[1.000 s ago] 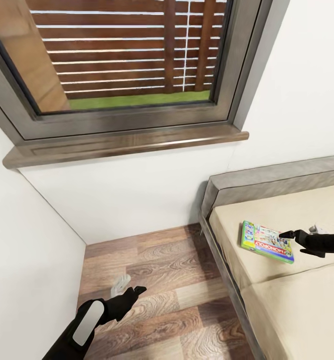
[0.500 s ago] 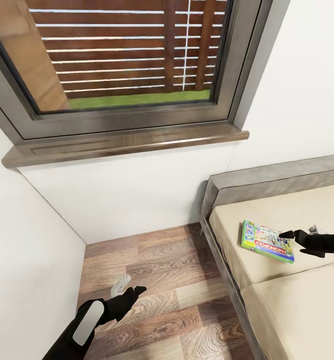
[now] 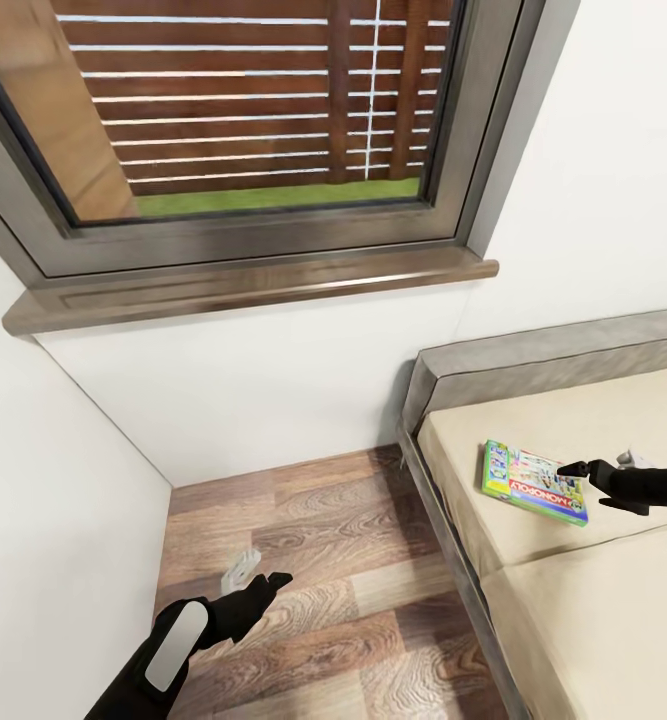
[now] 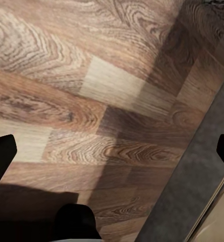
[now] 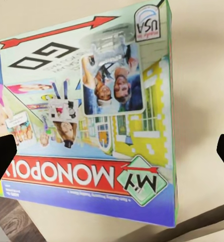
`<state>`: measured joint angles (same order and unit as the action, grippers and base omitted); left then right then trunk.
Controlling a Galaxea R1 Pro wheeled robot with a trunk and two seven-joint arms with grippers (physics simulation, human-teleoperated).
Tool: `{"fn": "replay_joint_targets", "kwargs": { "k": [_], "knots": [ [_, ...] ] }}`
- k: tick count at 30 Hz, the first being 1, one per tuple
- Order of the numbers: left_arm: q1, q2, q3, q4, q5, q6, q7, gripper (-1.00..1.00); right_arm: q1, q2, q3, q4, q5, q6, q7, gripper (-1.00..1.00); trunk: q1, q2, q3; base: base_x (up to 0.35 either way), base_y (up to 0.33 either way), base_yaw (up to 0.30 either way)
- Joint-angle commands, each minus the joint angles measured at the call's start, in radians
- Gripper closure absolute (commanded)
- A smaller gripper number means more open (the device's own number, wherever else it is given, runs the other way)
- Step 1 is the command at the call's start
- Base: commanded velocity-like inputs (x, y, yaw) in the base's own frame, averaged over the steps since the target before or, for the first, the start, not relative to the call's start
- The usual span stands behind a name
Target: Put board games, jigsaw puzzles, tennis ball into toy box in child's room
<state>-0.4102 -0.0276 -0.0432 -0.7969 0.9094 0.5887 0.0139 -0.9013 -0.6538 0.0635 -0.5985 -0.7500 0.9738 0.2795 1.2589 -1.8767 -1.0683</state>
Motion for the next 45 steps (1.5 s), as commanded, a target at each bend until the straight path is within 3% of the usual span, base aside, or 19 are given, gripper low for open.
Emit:
{"fn": "replay_joint_targets", "kwargs": {
  "k": [1, 29, 45],
  "knots": [
    [0.000, 0.000, 0.000, -0.001, 0.003, 0.003, 0.001, -1.00, -0.001, -0.001, 0.004, 0.000, 0.009, 0.000, 0.010, -1.00, 0.000, 0.000, -0.002, 0.000, 0.000, 0.000],
    [-0.001, 0.000, 0.000, -0.001, 0.003, 0.003, 0.002, -1.00, -0.001, -0.001, 0.004, 0.000, 0.009, 0.001, 0.011, -1.00, 0.000, 0.000, -0.042, 0.000, 0.000, 0.000],
    [-0.001, 0.000, 0.000, -0.001, 0.003, 0.003, 0.002, -1.00, -0.001, 0.000, 0.005, -0.001, 0.009, -0.001, 0.015, -1.00, 0.000, 0.000, -0.050, 0.000, 0.000, 0.000]
  ]
}}
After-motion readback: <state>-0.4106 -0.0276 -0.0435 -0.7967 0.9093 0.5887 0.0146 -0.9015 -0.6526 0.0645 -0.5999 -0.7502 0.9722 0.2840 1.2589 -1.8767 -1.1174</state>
